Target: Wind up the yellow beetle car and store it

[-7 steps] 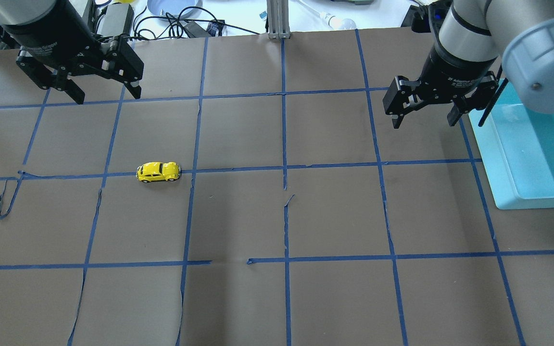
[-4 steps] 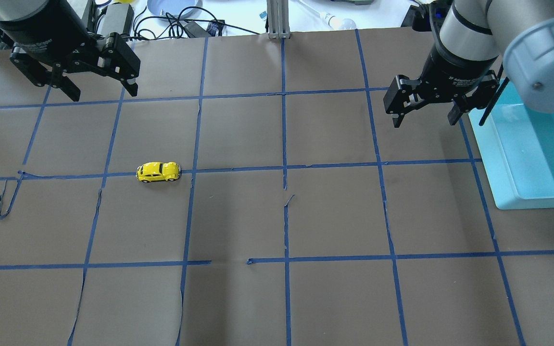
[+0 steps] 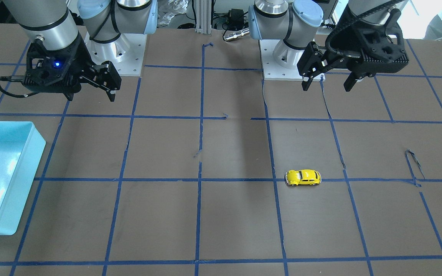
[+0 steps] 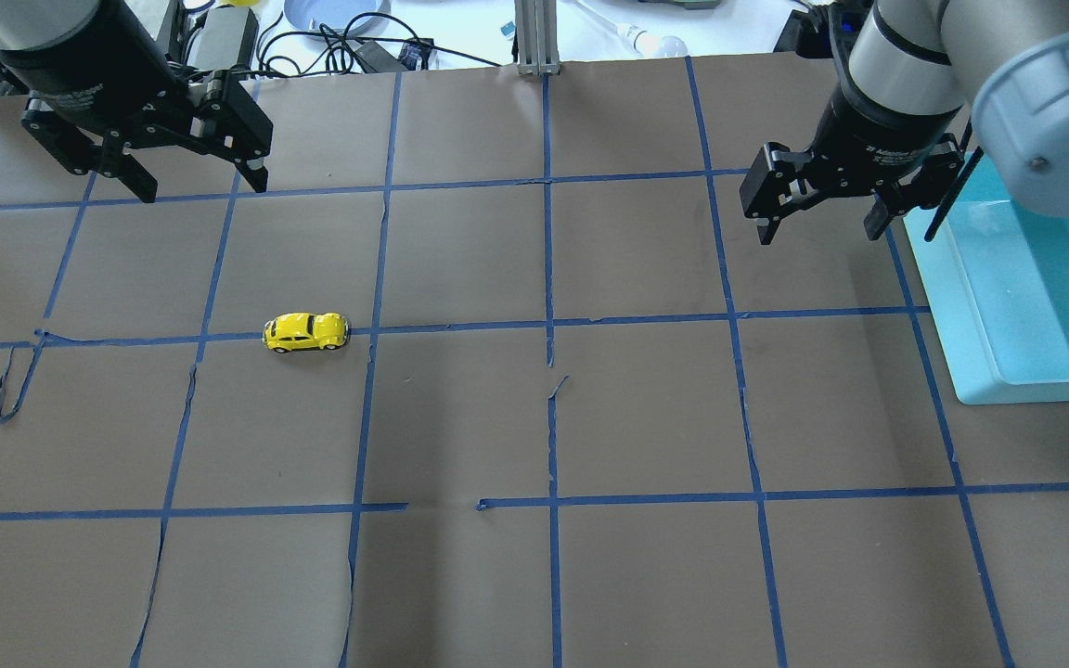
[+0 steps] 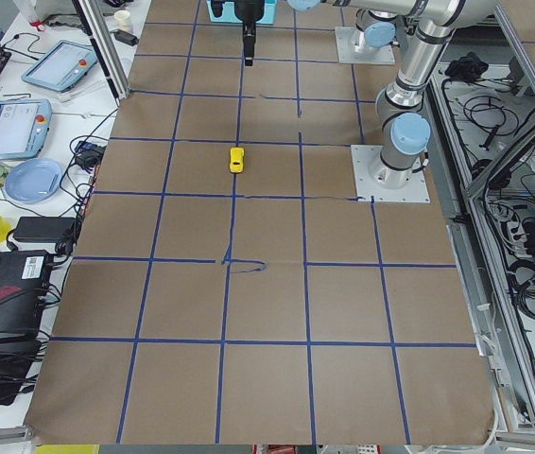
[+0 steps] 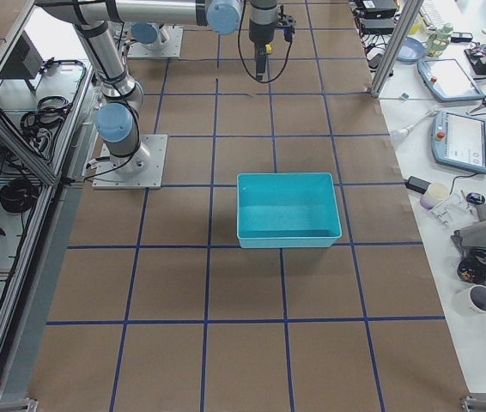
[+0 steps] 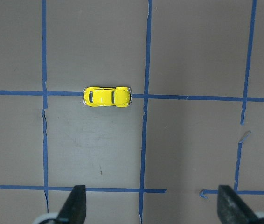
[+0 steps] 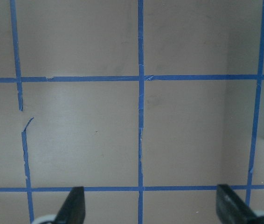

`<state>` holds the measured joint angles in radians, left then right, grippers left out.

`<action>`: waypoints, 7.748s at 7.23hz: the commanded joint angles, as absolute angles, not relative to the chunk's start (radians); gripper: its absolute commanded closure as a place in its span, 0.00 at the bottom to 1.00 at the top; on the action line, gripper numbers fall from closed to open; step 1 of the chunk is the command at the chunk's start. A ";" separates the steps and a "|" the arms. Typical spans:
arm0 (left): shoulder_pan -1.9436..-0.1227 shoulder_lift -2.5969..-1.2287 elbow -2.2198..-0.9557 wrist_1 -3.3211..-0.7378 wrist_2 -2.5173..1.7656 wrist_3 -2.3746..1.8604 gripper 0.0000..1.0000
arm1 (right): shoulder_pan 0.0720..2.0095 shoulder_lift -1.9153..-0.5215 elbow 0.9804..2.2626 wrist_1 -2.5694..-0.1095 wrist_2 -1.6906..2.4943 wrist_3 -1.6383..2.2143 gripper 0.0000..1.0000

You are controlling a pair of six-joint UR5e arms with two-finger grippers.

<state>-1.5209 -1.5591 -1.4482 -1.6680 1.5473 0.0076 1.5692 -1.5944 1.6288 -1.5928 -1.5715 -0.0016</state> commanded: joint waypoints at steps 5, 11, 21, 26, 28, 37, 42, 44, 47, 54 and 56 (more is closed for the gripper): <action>-1.520 -1.554 -1.476 -1.661 1.548 0.053 0.00 | 1.569 -1.608 1.634 -1.585 -1.606 -0.002 0.00; -1.519 -1.559 -1.474 -1.692 1.552 0.057 0.00 | 1.569 -1.608 1.635 -1.586 -1.592 0.002 0.00; -1.517 -1.572 -1.476 -1.690 1.549 0.067 0.00 | 1.569 -1.608 1.635 -1.594 -1.589 0.005 0.00; -1.513 -1.623 -1.693 -1.441 1.549 0.664 0.00 | 1.571 -1.608 1.635 -1.594 -1.589 0.003 0.00; -1.503 -1.652 -1.797 -1.344 1.656 0.837 0.00 | 1.571 -1.605 1.635 -1.594 -1.589 0.002 0.00; -1.462 -1.847 -1.939 -0.870 1.655 1.619 0.17 | 1.571 -1.603 1.637 -1.594 -1.597 0.000 0.00; -1.413 -1.899 -1.934 -0.865 1.584 1.750 0.07 | 1.571 -1.601 1.637 -1.595 -1.601 0.000 0.00; -1.411 -1.913 -1.933 -0.867 1.563 1.724 0.13 | 1.571 -1.602 1.637 -1.595 -1.603 0.006 0.00; -1.411 -1.919 -1.939 -0.870 1.560 1.700 0.14 | 1.571 -1.601 1.637 -1.595 -1.606 0.002 0.00; -1.410 -1.941 -1.939 -0.868 1.571 1.710 0.31 | 1.571 -1.605 1.637 -1.595 -1.600 0.000 0.00; -1.410 -1.942 -1.934 -0.862 1.572 1.704 0.74 | 1.571 -1.603 1.637 -1.595 -1.603 -0.002 0.00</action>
<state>-1.4100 -1.9406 -1.9365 -0.8660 1.5703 1.7088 1.5708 -1.6034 1.6367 -1.5954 -1.5971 -0.0009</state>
